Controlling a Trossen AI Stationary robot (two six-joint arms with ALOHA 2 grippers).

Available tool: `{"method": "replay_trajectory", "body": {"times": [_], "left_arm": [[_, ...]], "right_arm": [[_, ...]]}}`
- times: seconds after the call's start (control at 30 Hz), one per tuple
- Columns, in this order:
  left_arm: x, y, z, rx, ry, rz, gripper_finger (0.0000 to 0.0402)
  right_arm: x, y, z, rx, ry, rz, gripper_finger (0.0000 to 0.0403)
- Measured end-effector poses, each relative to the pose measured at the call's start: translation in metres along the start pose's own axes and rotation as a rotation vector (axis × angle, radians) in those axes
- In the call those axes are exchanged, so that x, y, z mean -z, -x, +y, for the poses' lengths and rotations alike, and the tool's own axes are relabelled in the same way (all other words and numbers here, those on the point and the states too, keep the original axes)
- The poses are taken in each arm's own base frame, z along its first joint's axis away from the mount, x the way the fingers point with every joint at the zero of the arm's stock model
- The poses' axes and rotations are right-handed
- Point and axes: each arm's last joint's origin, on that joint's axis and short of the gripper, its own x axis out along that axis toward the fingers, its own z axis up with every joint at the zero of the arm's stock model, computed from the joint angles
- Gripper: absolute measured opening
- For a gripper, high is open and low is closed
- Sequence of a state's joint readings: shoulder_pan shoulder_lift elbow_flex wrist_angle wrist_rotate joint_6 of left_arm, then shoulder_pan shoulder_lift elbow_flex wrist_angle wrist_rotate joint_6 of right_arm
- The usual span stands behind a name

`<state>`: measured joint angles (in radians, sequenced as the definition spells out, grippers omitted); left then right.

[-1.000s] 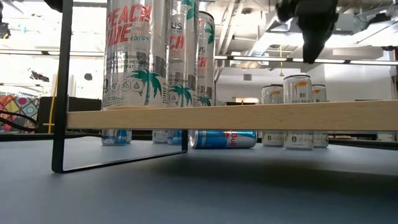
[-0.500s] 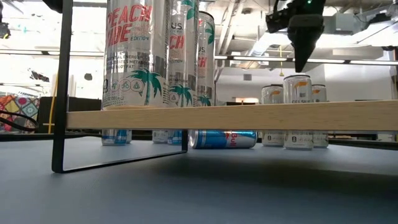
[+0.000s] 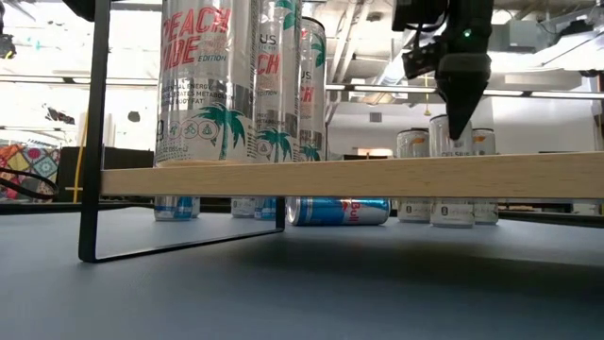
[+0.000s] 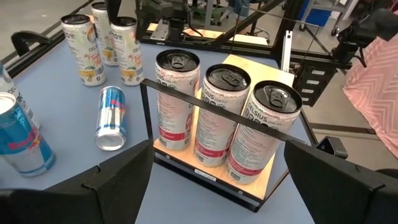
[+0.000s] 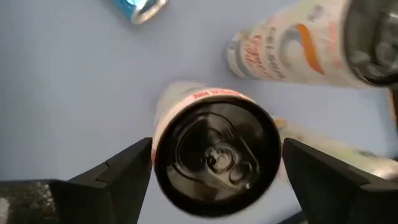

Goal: Place canned beverage on shelf
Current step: Put the bottom white yellow soda can on the shelf

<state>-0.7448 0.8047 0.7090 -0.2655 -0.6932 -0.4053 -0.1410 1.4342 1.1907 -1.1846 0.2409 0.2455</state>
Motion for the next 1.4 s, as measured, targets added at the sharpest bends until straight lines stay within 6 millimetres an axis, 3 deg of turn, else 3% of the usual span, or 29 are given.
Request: {"method": "replay_trajectory", "body": {"times": [0.17, 0.4, 0.63, 0.77, 1.07, 1.4], "left_arm": [[0.001, 0.0, 0.0, -0.005, -0.006, 0.006, 0.0348], [0.001, 0.0, 0.001, -0.007, -0.009, 0.01, 0.0348], [0.001, 0.0, 0.001, -0.007, -0.007, 0.01, 0.0348], [0.001, 0.0, 0.001, -0.007, -0.007, 0.01, 0.0348], [0.001, 0.0, 0.001, -0.007, 0.002, 0.009, 0.0348], [0.001, 0.0, 0.001, -0.006, 0.002, 0.009, 0.0348]], "right_arm": [[0.0, -0.001, -0.001, -0.004, -0.027, 0.006, 0.0313], [0.0, 0.0, 0.002, -0.005, -0.092, -0.001, 0.0221], [0.005, 0.006, 0.02, -0.007, -0.227, -0.021, 0.0217], [0.004, 0.029, 0.034, -0.023, -0.251, -0.079, 0.0217], [0.0, 0.104, 0.053, -0.033, -0.293, -0.17, 0.0217], [-0.046, 0.143, 0.111, -0.056, -0.098, -0.259, 0.0217]]}}
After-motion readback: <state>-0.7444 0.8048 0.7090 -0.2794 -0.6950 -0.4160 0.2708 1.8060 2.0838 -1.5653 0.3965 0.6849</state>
